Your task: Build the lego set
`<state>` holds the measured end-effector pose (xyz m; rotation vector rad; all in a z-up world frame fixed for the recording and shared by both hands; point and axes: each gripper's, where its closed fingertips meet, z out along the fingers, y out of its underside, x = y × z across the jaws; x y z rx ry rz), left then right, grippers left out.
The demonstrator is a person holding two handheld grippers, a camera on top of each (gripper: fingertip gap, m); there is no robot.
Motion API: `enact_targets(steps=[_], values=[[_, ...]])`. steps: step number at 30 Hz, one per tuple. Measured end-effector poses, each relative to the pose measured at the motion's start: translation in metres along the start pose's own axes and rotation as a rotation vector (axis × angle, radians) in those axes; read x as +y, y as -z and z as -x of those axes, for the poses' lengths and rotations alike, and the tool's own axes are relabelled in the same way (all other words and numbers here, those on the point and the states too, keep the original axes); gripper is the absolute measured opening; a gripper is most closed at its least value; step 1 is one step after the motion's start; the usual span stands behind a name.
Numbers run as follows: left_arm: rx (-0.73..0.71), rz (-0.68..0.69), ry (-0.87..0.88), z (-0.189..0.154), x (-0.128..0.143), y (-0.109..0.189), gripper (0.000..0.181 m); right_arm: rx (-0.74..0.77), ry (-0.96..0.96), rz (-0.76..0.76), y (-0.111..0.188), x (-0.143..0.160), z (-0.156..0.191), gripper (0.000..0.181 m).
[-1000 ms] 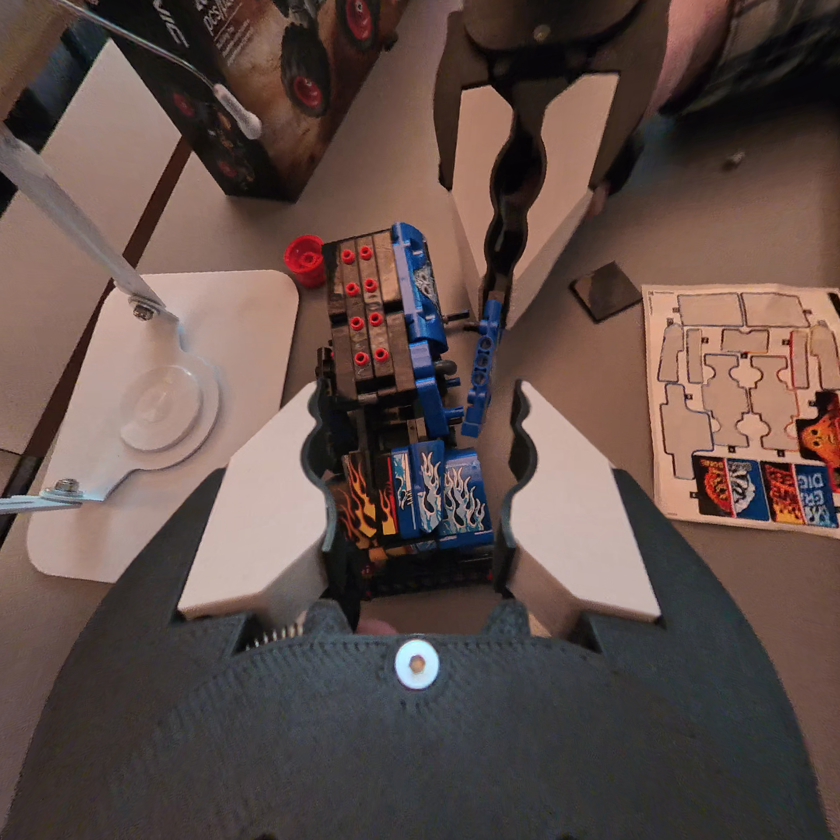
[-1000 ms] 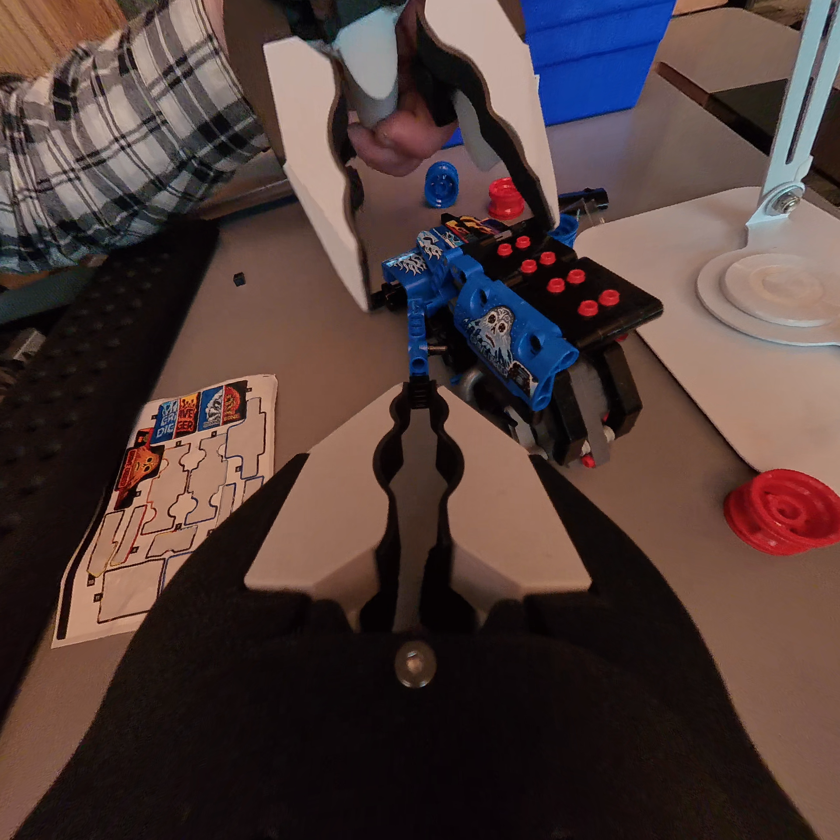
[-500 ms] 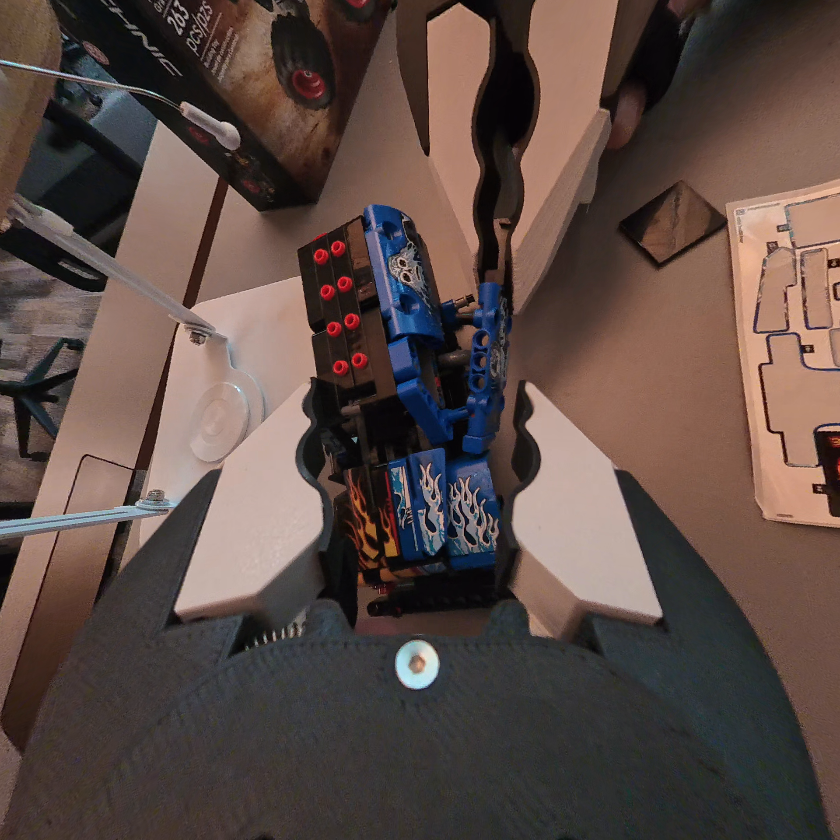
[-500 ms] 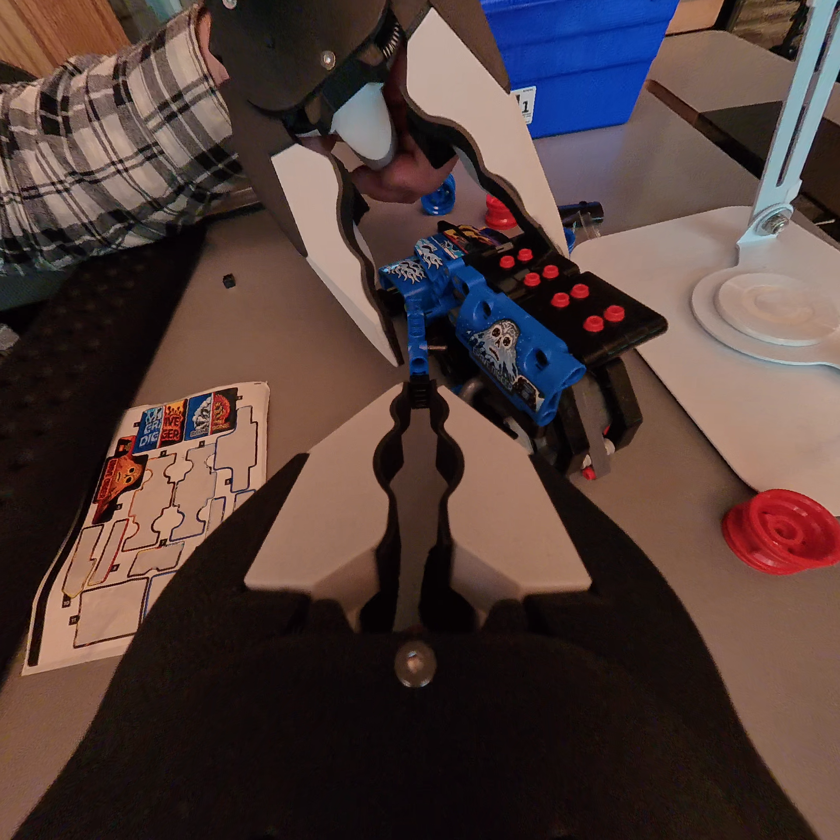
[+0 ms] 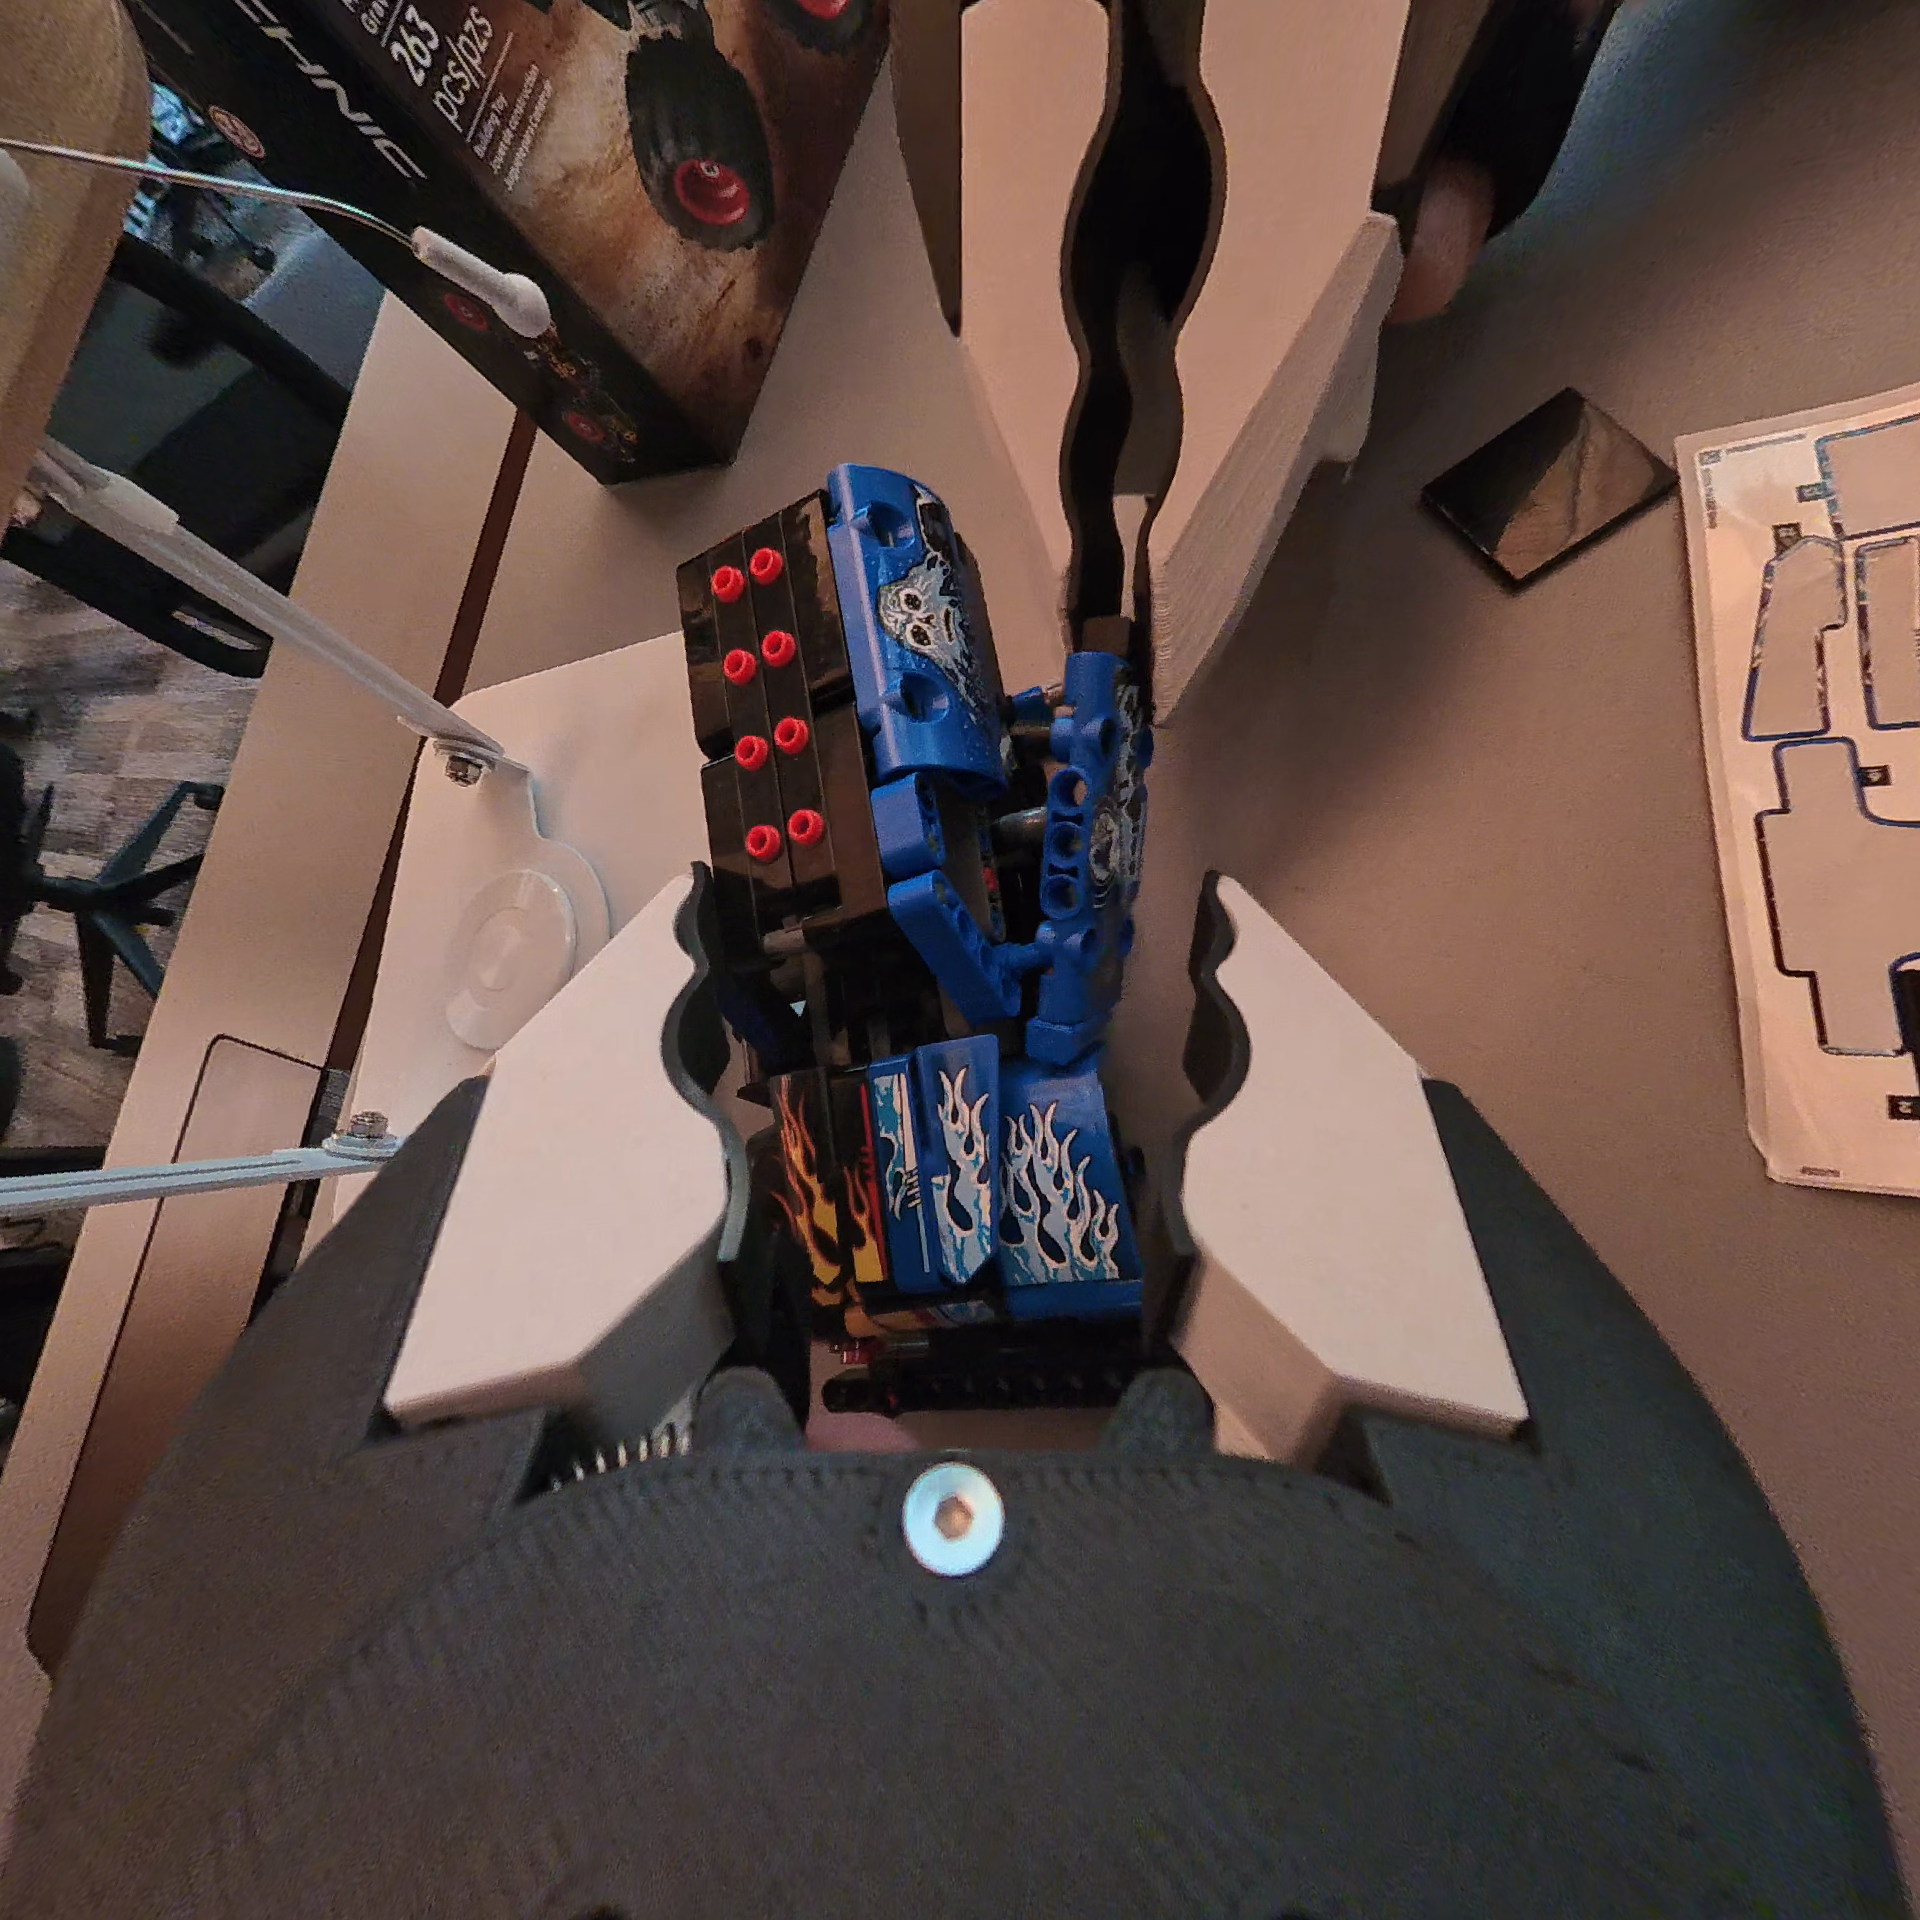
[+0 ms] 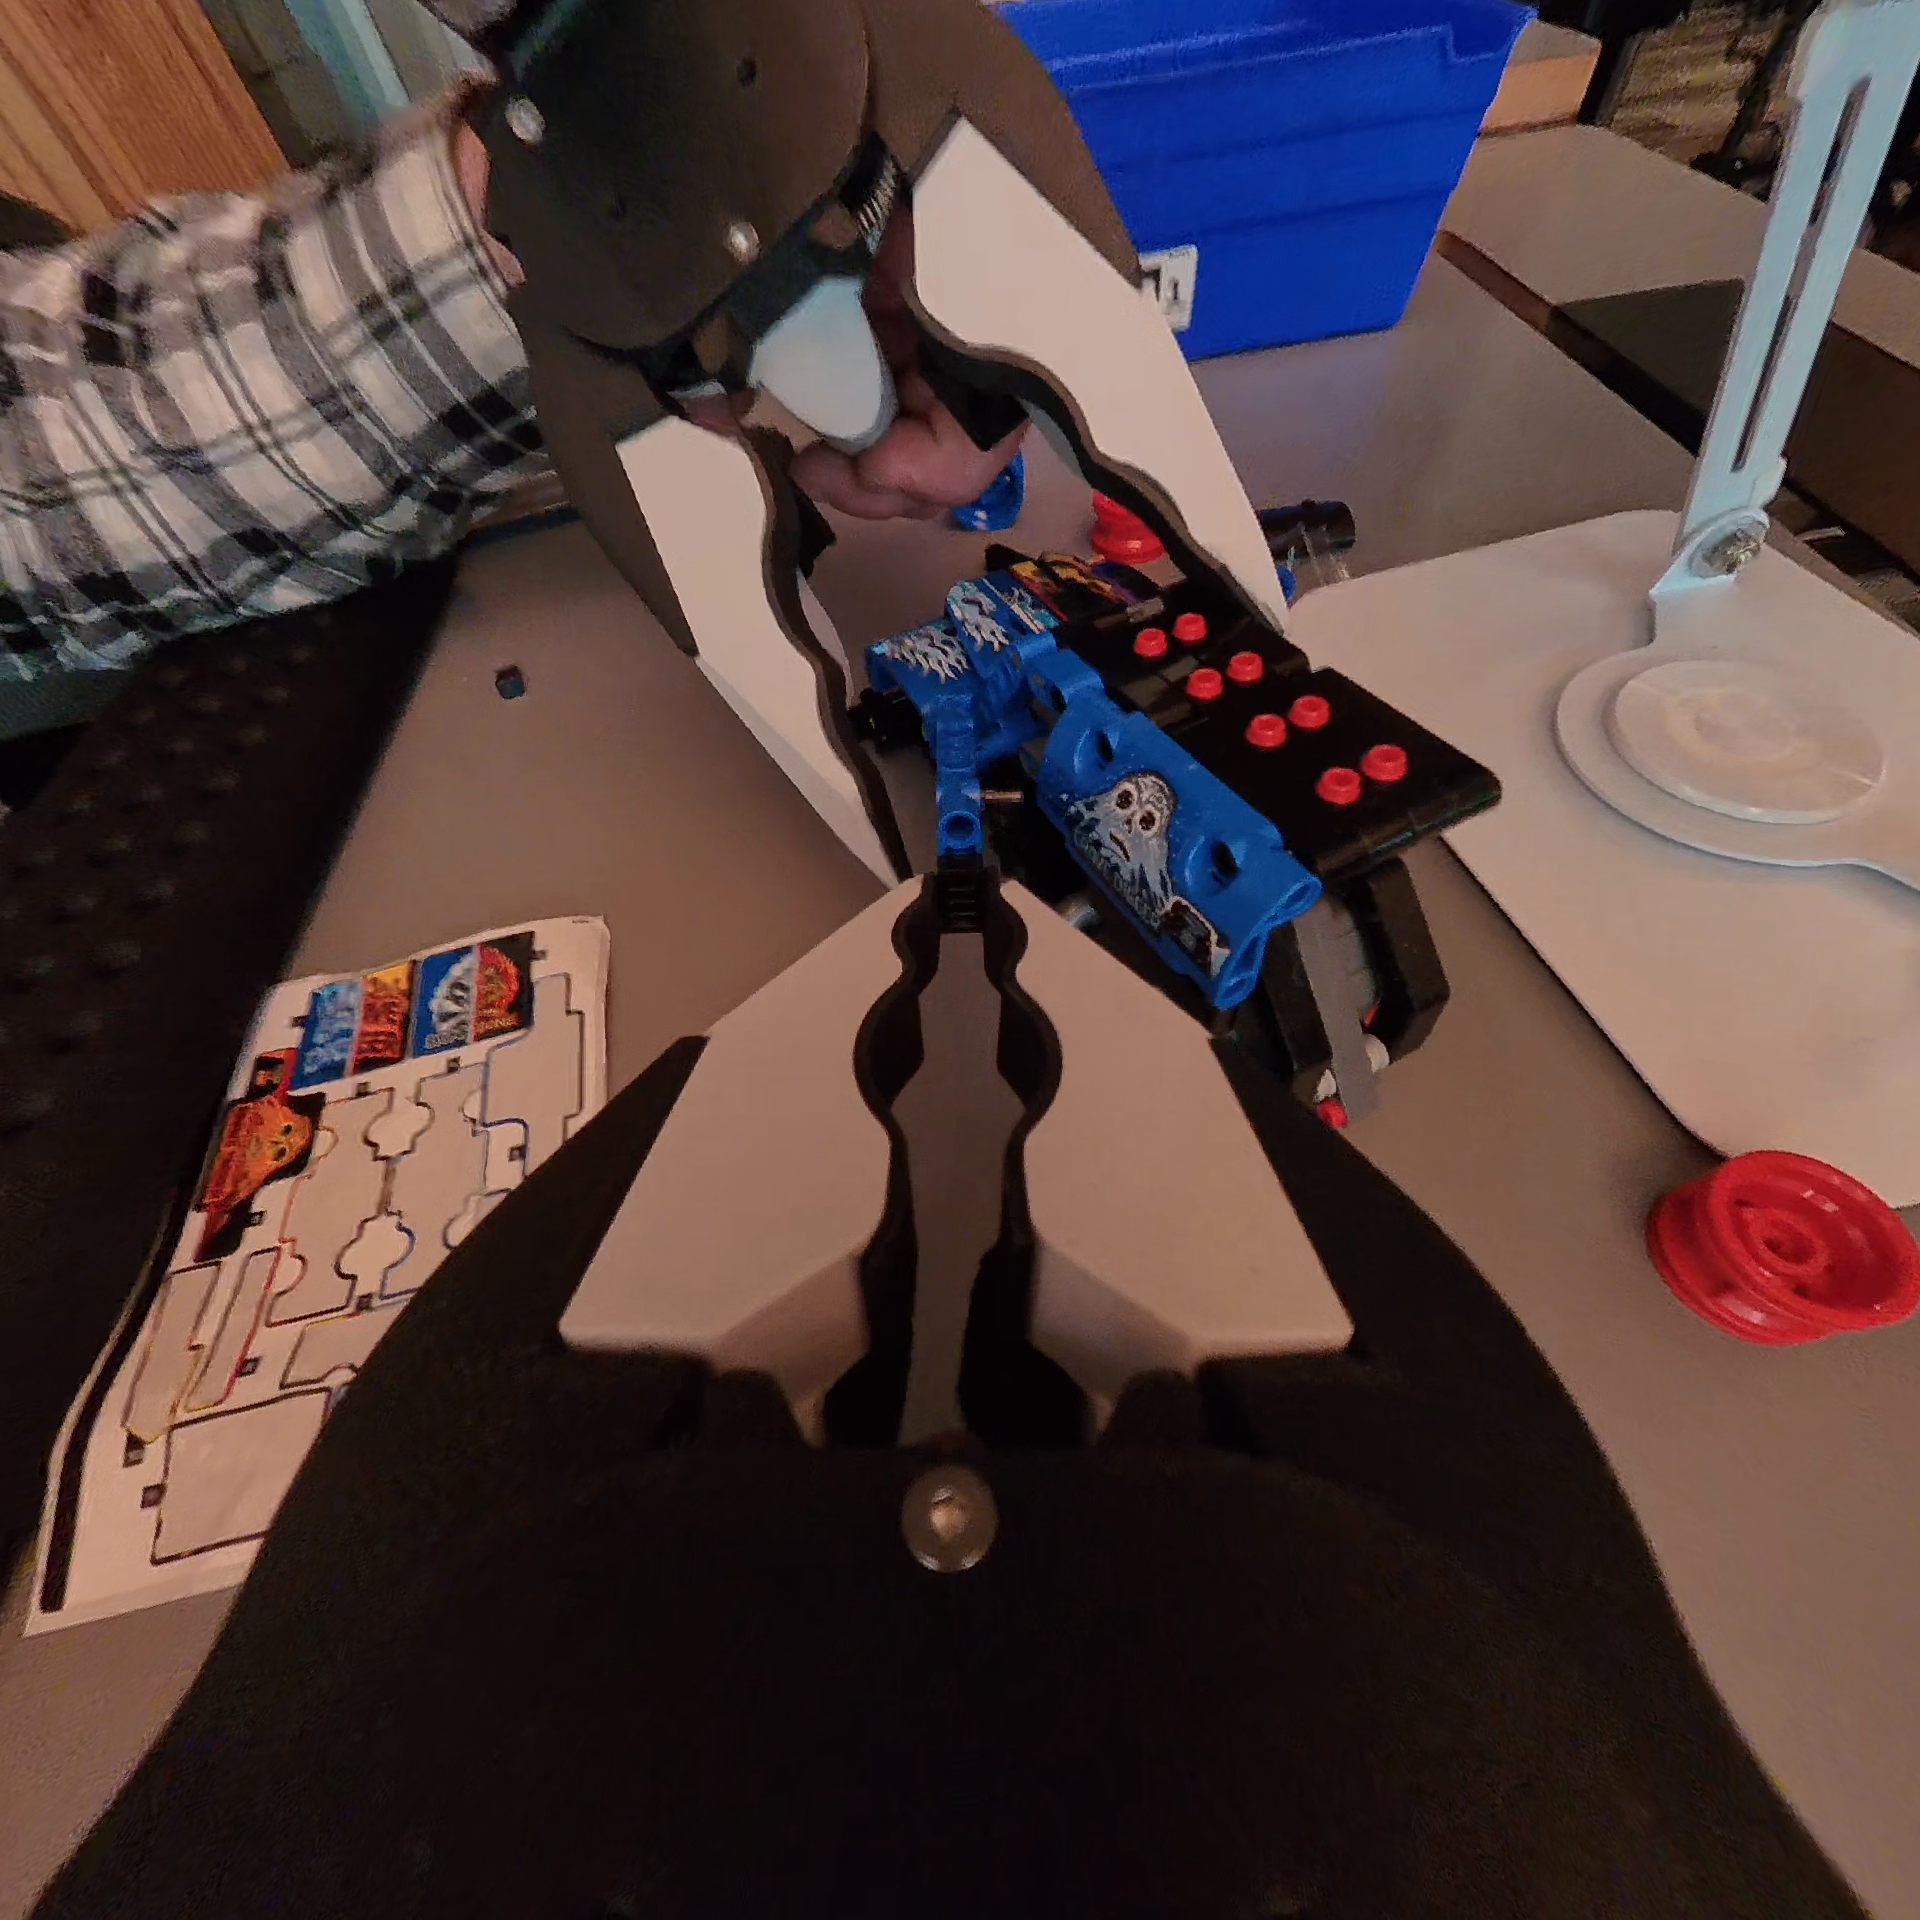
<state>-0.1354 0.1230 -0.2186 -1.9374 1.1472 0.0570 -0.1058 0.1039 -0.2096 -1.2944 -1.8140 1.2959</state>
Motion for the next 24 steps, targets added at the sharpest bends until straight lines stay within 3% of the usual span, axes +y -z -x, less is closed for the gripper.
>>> enact_targets(steps=[5,13,24], values=[[-0.027,-0.002,-0.008,0.004,0.0,0.0,0.081,0.019,-0.003,0.039,-0.003,0.006,-0.003,0.005],[0.003,-0.012,-0.016,-0.003,0.0,0.001,0.093,-0.035,0.028,0.047,-0.003,0.008,0.007,0.005],[-0.019,-0.012,-0.039,-0.001,0.001,0.001,0.089,0.0,0.018,0.077,-0.005,0.014,0.0,0.005]])
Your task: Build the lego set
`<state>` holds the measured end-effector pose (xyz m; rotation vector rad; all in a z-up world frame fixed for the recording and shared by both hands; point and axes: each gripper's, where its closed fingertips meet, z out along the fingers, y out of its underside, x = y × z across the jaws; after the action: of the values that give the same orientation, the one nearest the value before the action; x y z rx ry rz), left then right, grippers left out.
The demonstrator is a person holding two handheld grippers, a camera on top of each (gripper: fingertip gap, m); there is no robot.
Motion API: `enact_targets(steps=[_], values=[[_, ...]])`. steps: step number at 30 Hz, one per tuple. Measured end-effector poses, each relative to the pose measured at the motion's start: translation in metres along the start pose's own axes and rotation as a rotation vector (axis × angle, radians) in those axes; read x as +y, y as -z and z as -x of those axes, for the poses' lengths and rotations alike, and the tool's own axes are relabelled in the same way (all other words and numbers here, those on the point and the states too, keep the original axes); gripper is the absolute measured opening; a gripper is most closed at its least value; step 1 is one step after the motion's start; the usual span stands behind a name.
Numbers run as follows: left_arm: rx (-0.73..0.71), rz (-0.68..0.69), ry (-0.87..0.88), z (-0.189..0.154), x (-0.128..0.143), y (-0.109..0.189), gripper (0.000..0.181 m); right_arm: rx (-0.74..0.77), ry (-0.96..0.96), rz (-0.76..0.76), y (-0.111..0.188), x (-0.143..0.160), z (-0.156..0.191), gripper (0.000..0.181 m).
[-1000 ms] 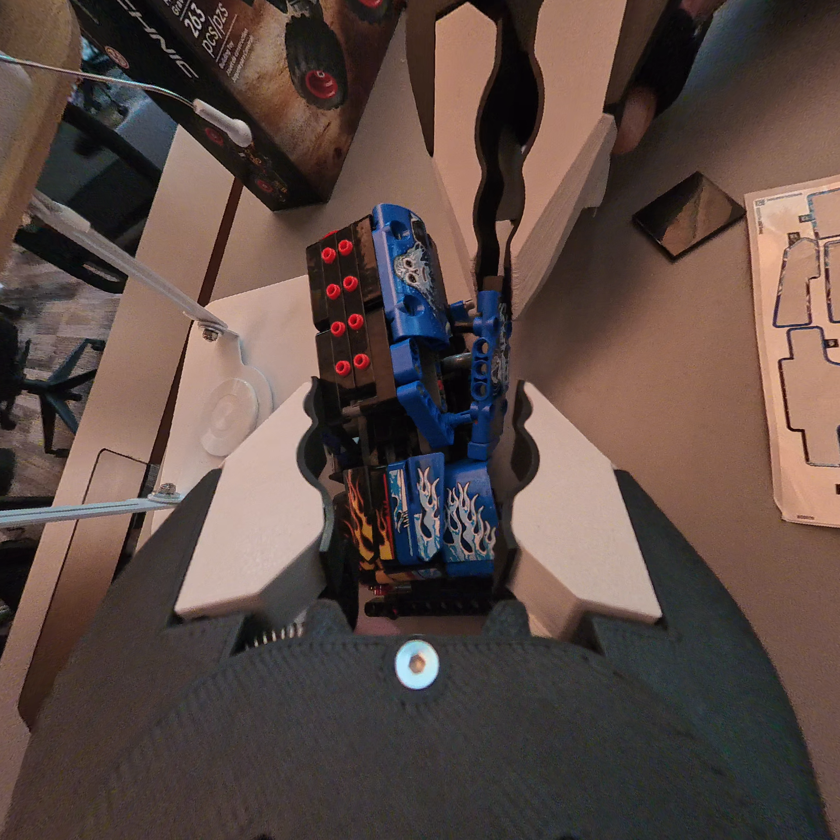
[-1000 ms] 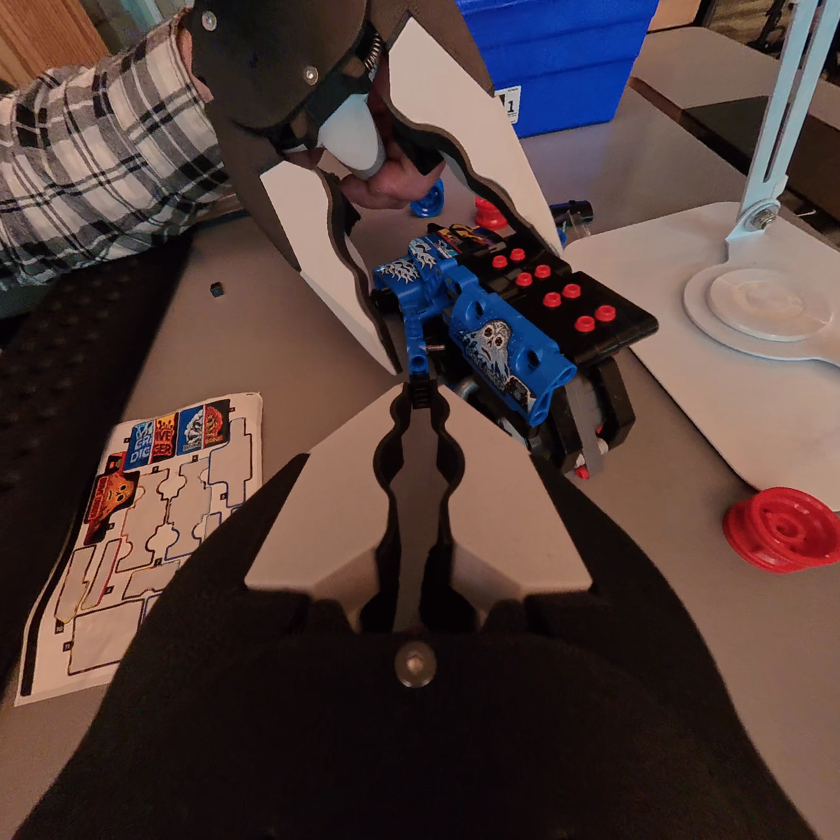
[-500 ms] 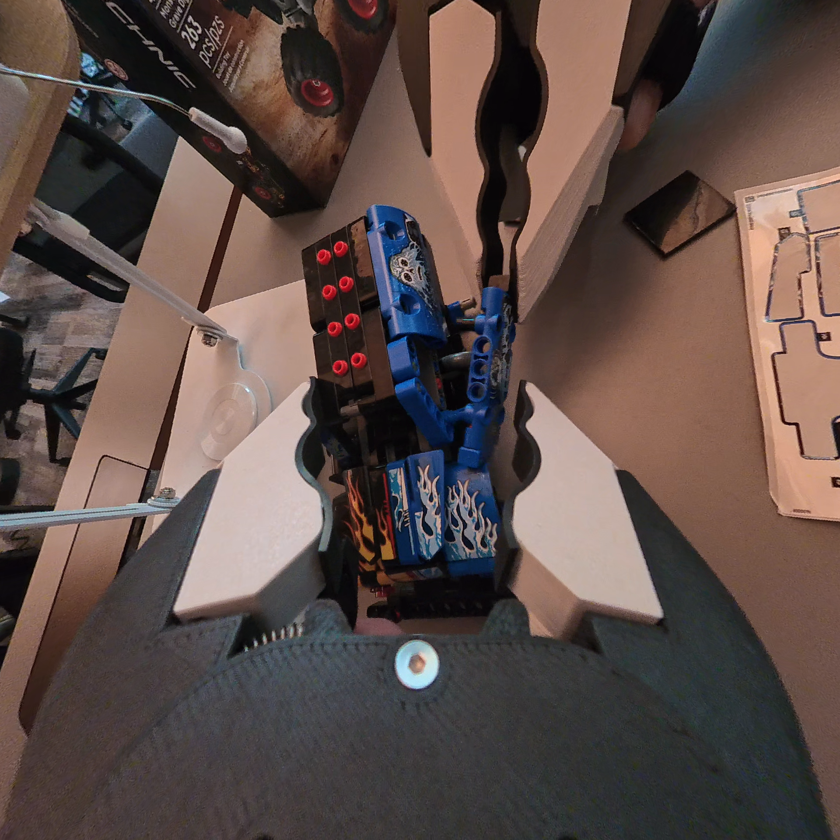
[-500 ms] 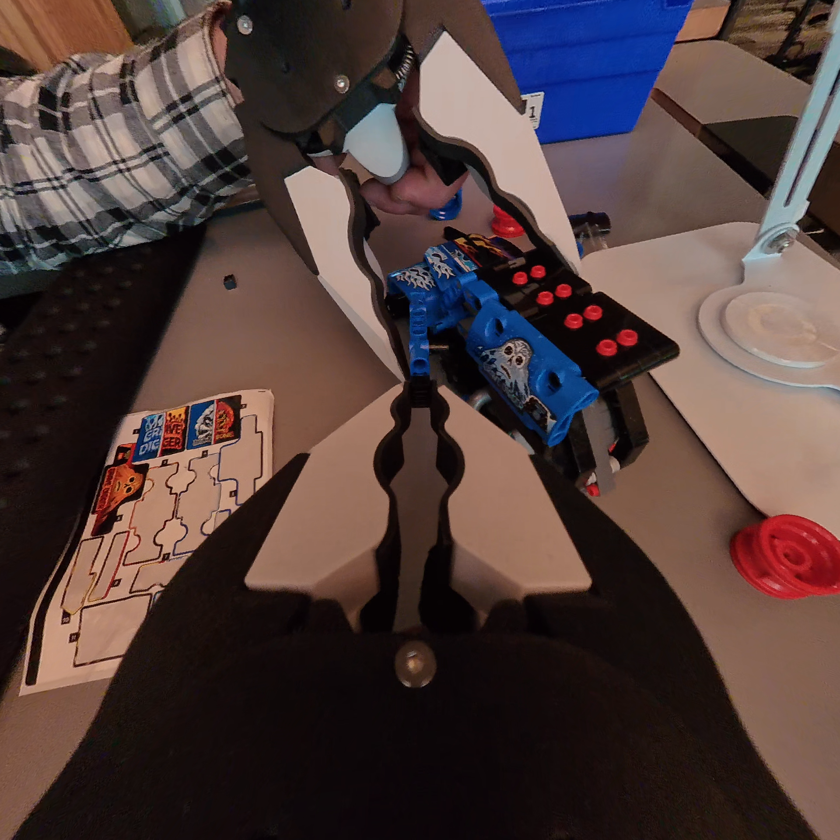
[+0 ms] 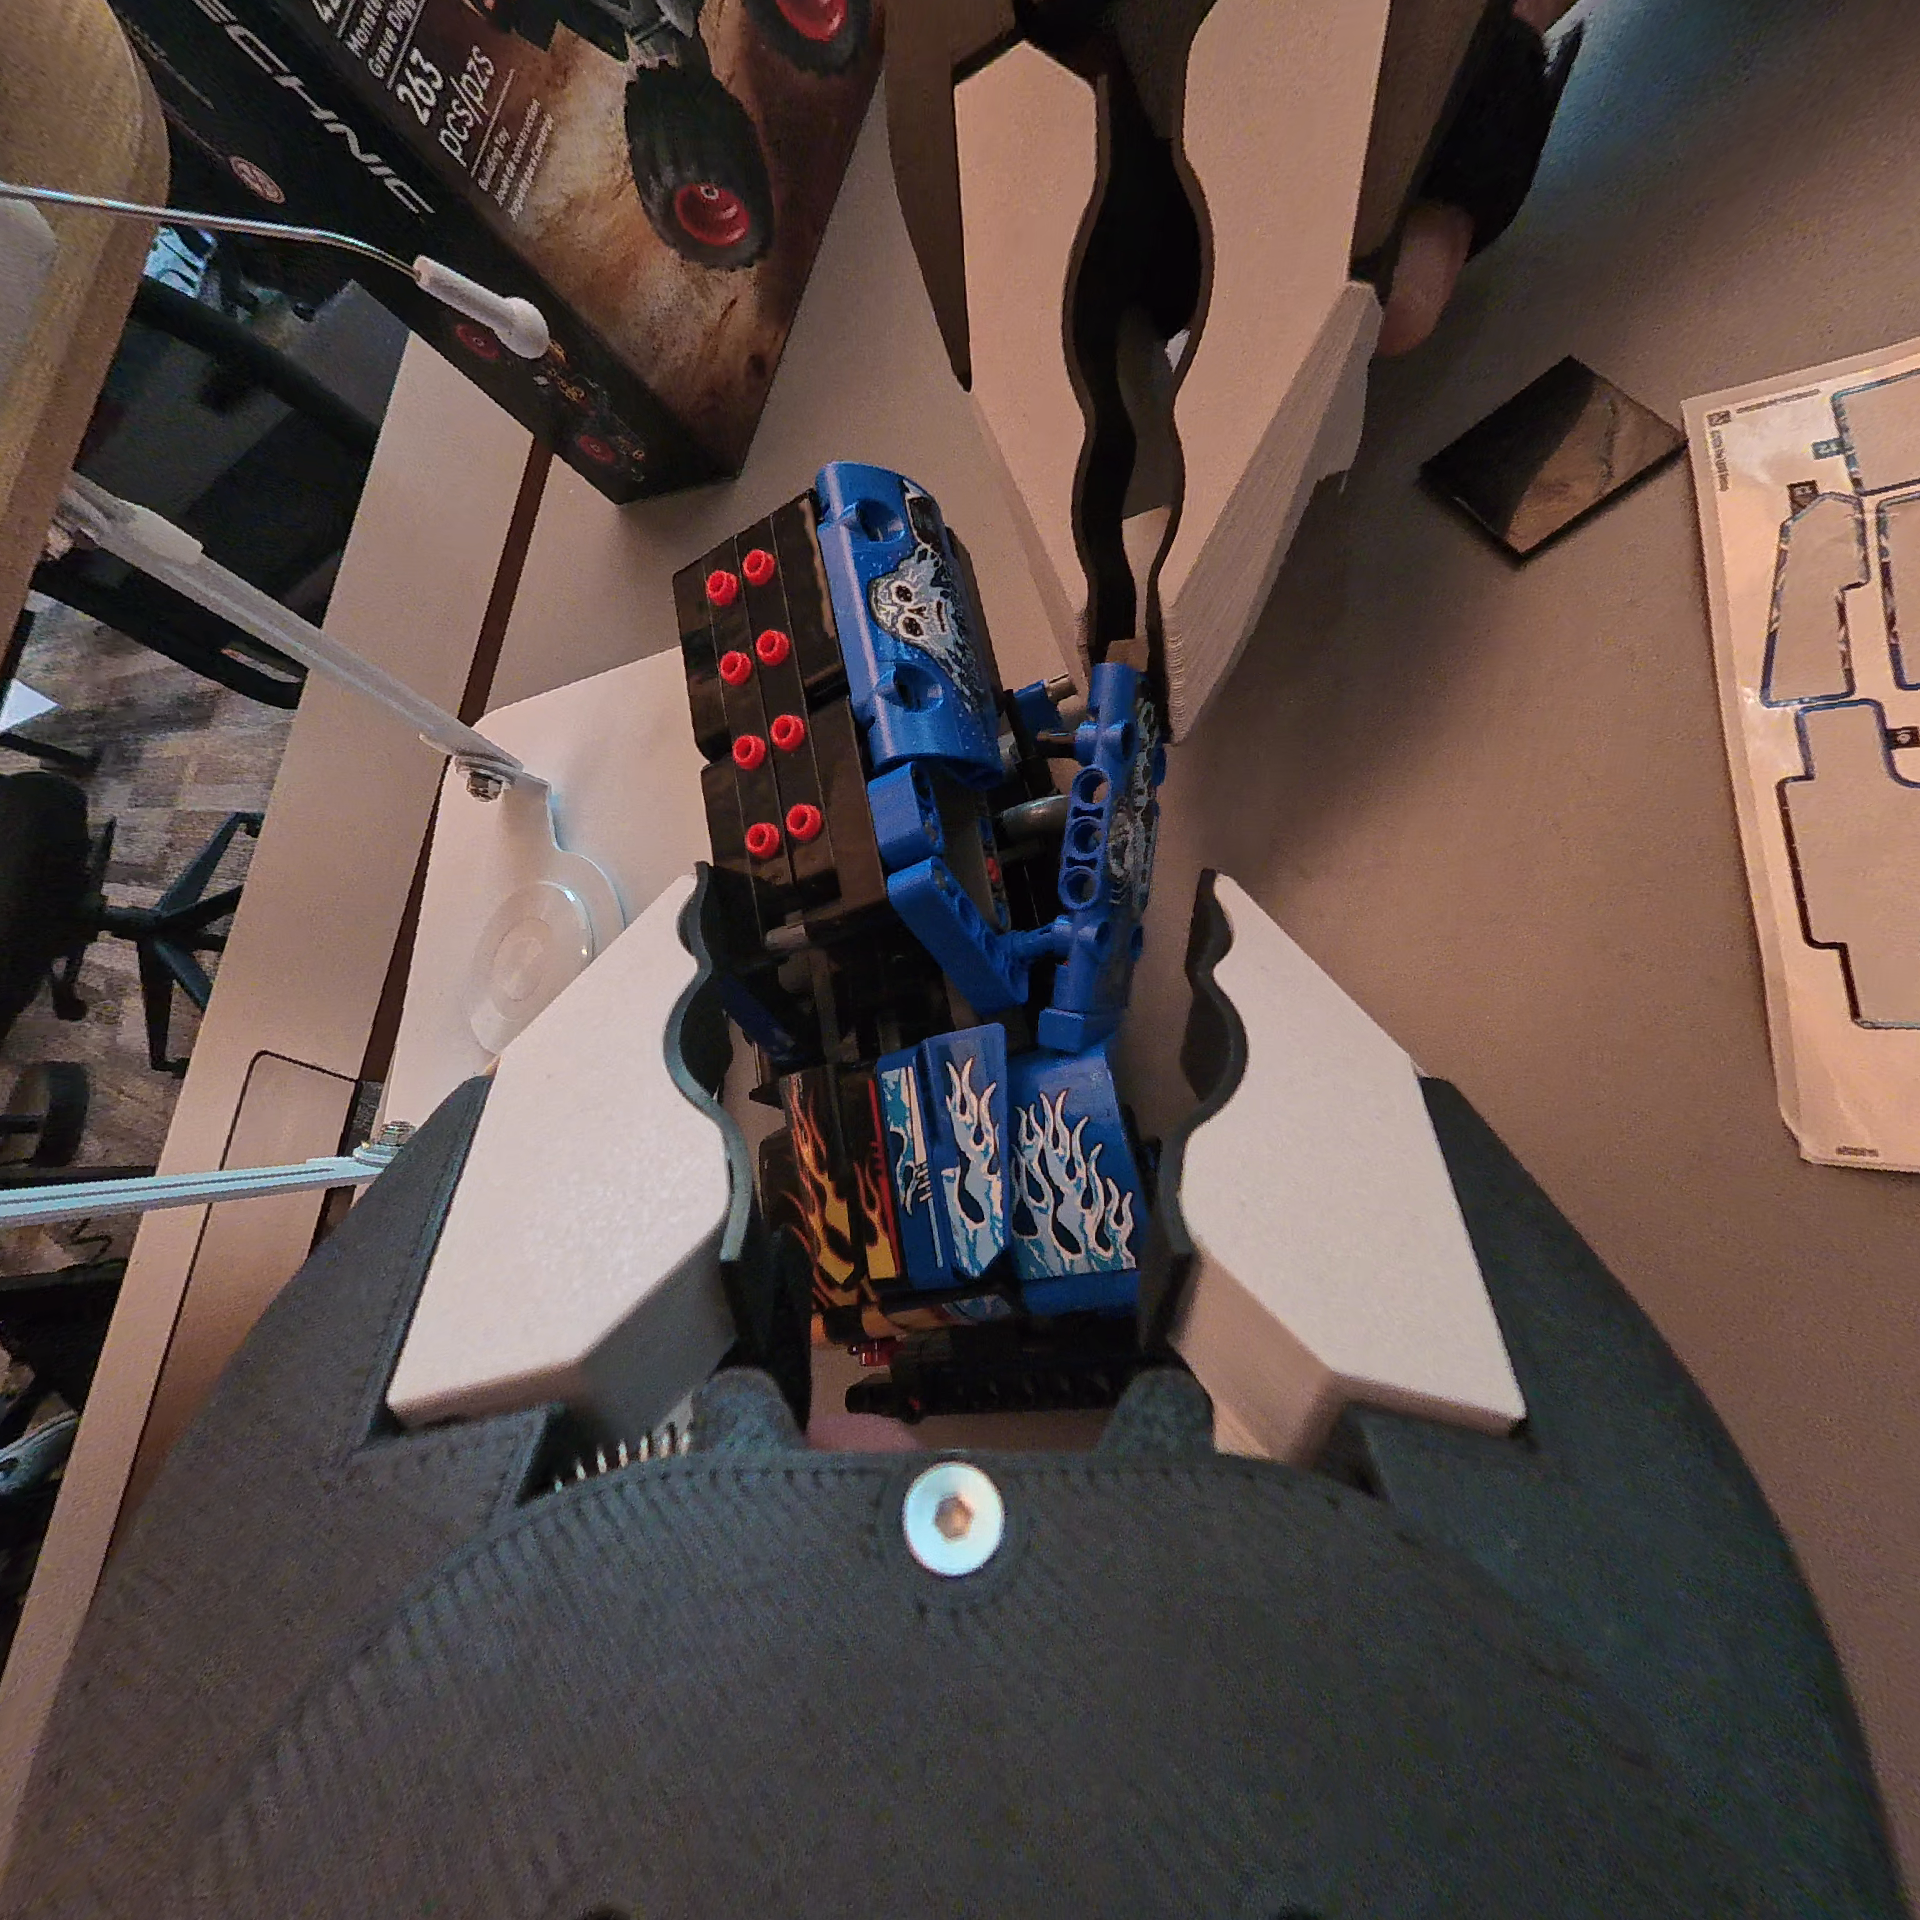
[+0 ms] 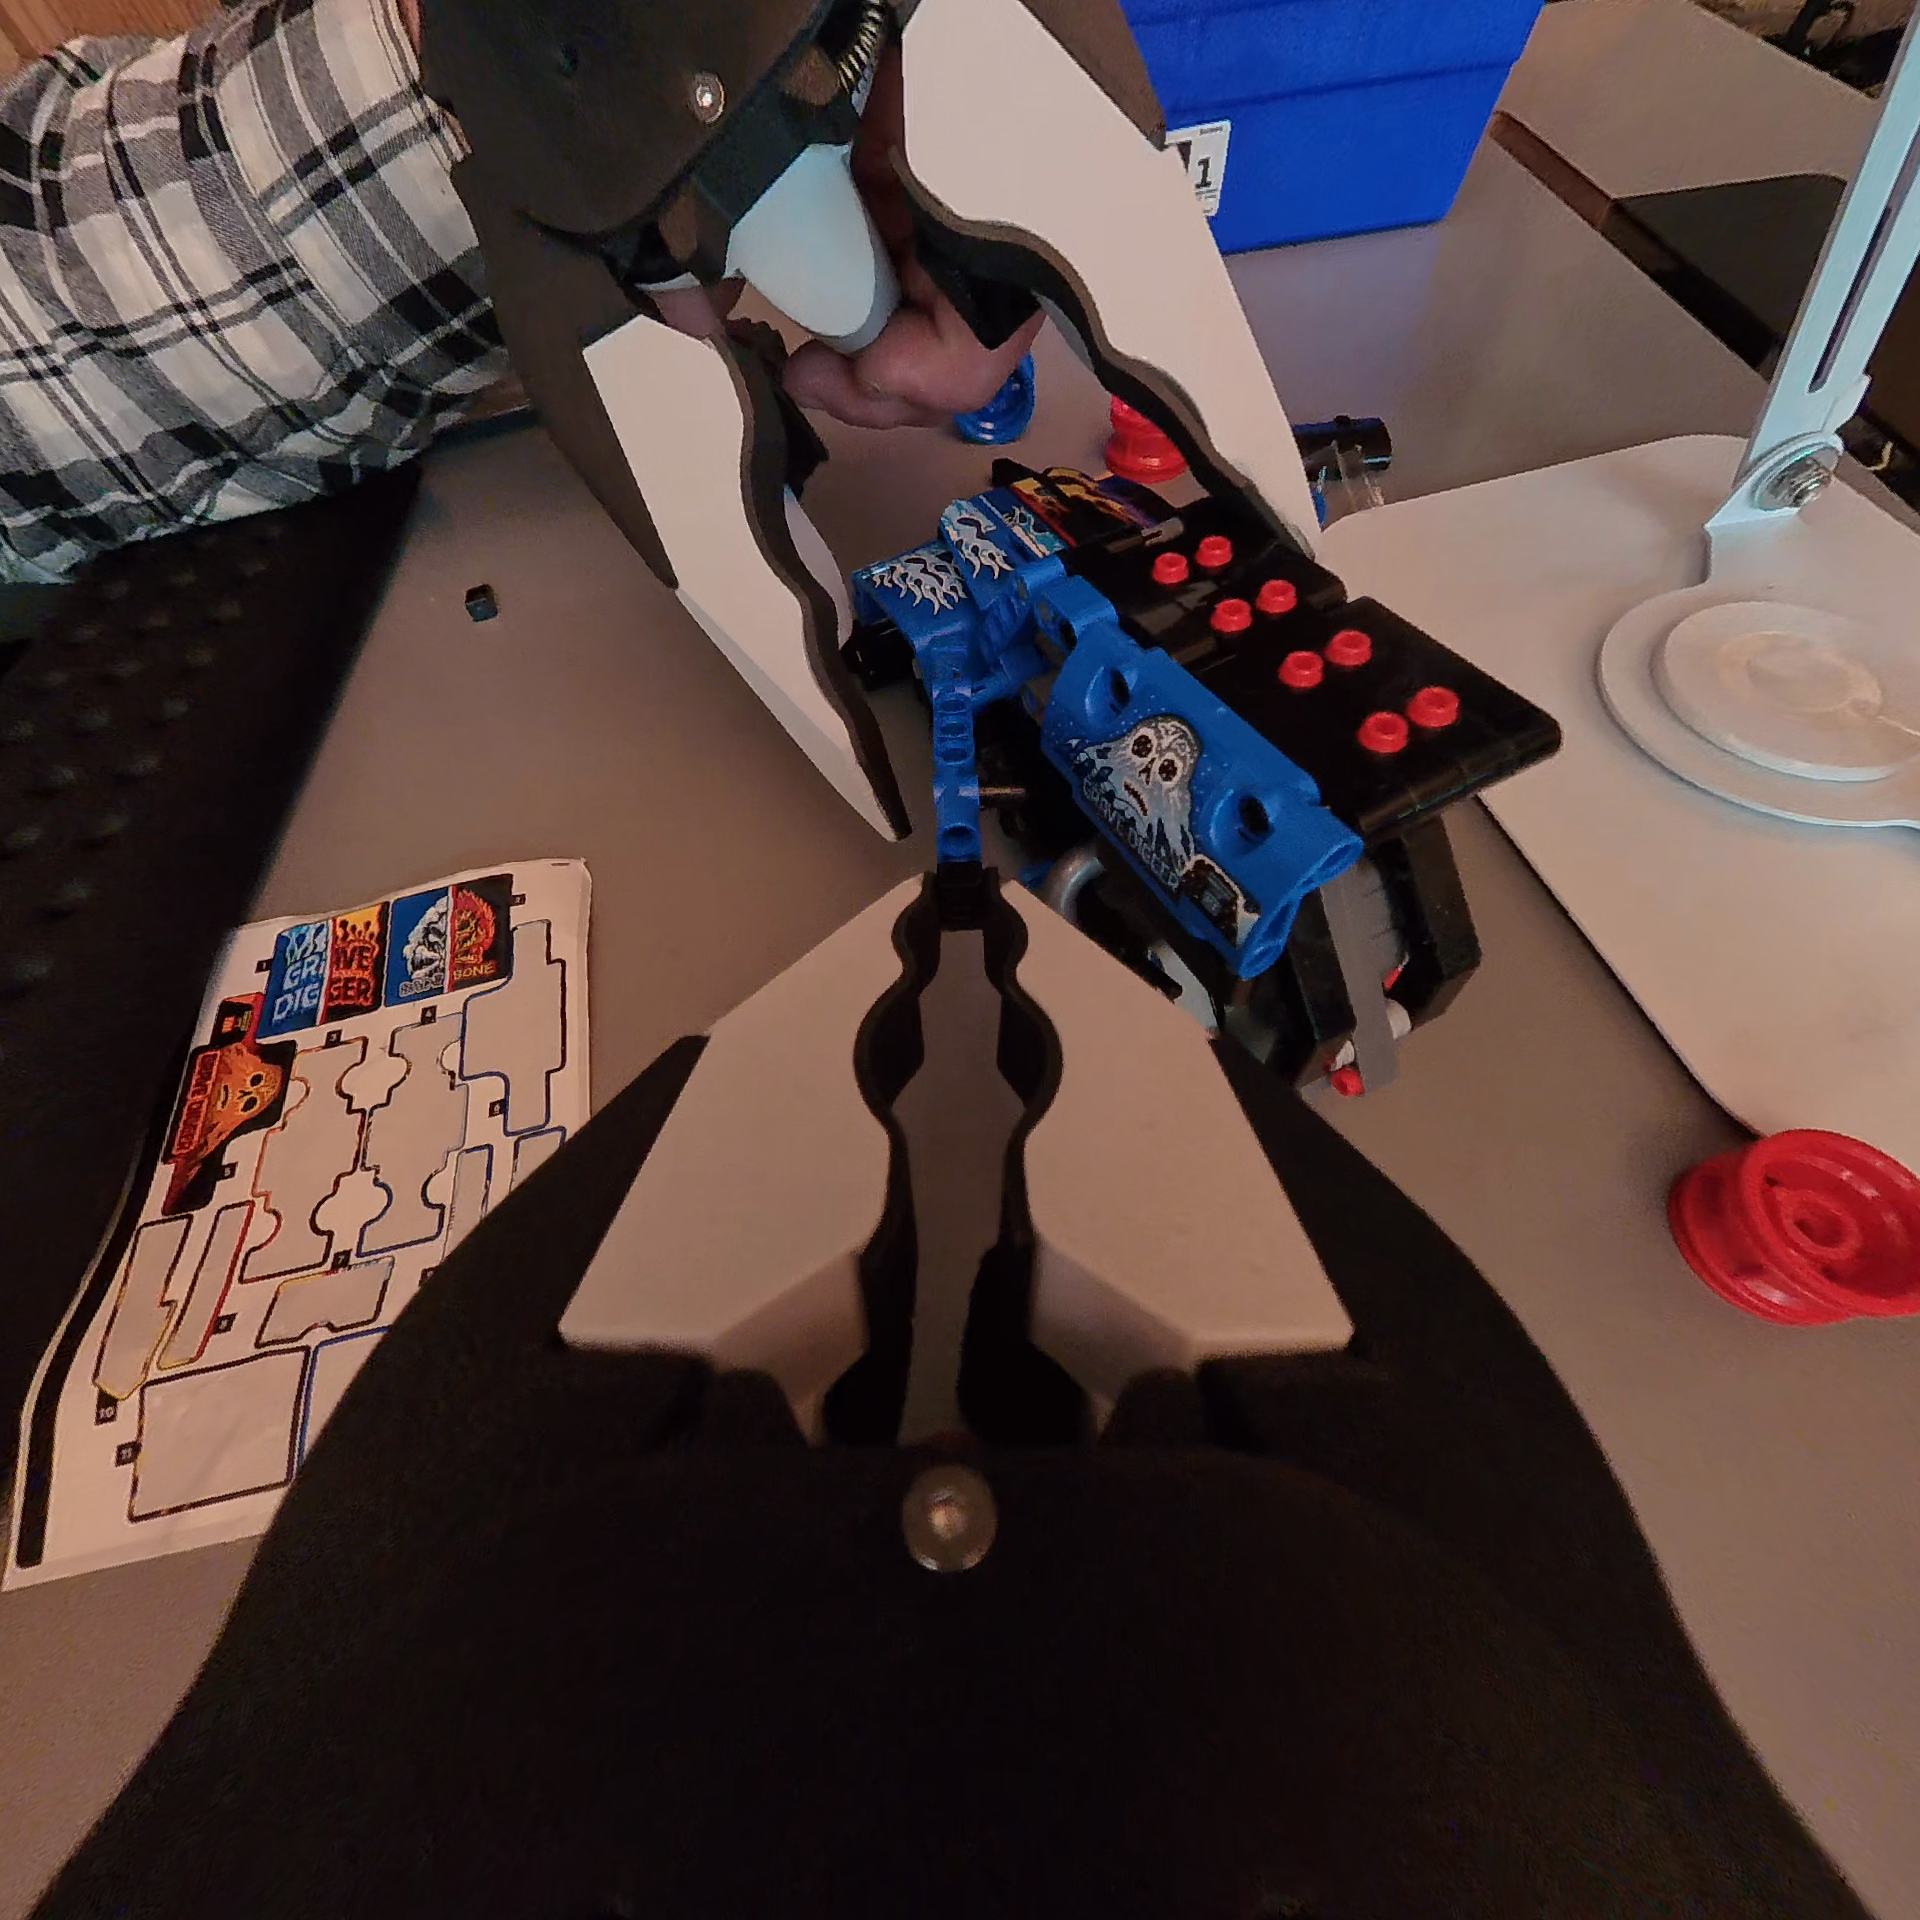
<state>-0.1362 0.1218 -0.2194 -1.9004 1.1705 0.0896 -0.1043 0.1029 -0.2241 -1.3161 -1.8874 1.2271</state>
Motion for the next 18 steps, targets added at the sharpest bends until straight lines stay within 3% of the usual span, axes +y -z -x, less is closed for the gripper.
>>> enact_targets(steps=[18], values=[[-0.082,0.024,0.031,0.011,-0.001,-0.006,0.076,0.103,-0.119,0.021,-0.002,0.002,-0.018,0.01]])
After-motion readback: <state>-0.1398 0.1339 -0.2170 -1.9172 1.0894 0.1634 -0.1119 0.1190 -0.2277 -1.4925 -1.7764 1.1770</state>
